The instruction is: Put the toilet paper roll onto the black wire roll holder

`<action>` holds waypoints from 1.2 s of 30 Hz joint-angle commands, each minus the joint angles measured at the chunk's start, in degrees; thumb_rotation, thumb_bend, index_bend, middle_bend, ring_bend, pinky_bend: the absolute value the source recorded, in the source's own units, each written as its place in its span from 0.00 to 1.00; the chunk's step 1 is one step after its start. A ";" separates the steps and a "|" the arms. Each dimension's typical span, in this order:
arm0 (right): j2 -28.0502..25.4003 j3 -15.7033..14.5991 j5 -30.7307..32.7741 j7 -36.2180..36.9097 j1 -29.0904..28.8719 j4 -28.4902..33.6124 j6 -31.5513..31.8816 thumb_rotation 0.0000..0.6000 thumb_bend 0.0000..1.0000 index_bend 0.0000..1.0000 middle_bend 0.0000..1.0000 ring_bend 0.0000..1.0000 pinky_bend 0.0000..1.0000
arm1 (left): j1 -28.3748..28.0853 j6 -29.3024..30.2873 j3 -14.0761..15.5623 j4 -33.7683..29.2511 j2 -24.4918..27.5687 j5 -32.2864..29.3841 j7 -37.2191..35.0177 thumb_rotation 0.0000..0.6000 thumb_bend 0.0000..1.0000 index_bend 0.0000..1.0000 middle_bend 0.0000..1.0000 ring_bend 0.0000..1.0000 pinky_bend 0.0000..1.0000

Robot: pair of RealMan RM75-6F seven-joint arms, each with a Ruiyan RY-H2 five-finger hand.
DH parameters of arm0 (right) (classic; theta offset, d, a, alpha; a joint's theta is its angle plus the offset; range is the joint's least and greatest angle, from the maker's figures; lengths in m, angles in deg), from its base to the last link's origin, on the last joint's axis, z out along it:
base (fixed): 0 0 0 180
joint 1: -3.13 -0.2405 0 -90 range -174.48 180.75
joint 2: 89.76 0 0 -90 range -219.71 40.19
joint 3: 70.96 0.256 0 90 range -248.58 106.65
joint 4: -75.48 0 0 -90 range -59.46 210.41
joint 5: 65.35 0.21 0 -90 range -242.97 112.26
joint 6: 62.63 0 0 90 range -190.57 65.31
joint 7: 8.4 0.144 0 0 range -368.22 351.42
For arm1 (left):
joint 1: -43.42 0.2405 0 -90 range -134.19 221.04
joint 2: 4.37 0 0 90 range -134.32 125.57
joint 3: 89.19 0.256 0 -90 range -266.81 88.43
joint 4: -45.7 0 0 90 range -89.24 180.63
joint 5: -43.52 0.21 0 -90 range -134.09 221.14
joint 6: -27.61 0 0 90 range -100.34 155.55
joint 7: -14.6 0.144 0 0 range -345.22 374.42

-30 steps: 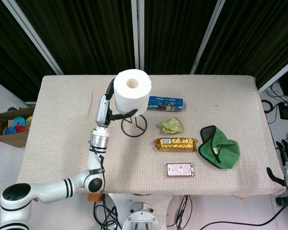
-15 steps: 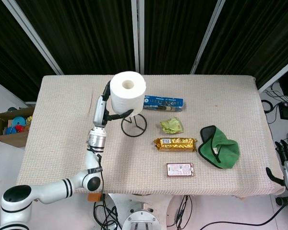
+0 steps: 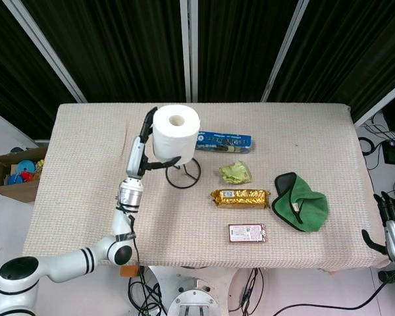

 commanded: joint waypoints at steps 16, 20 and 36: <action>-0.10 0.09 -0.20 0.13 0.03 0.15 0.47 1.00 0.28 0.00 0.00 0.00 0.00 | 4.68 3.35 2.40 -7.46 7.54 4.48 1.63 1.00 0.06 0.00 0.00 0.05 0.21; -0.22 0.11 -0.62 0.54 0.18 -0.05 1.18 1.00 0.28 0.00 0.00 0.00 0.00 | 9.70 6.28 8.07 -12.17 17.87 10.73 8.42 1.00 0.12 0.01 0.03 0.06 0.21; -0.25 -0.36 -4.46 -4.86 -0.51 1.97 3.90 1.00 0.19 0.00 0.00 0.00 0.00 | 36.16 17.93 29.97 -21.78 47.49 17.20 42.97 0.04 0.04 0.11 0.11 0.08 0.21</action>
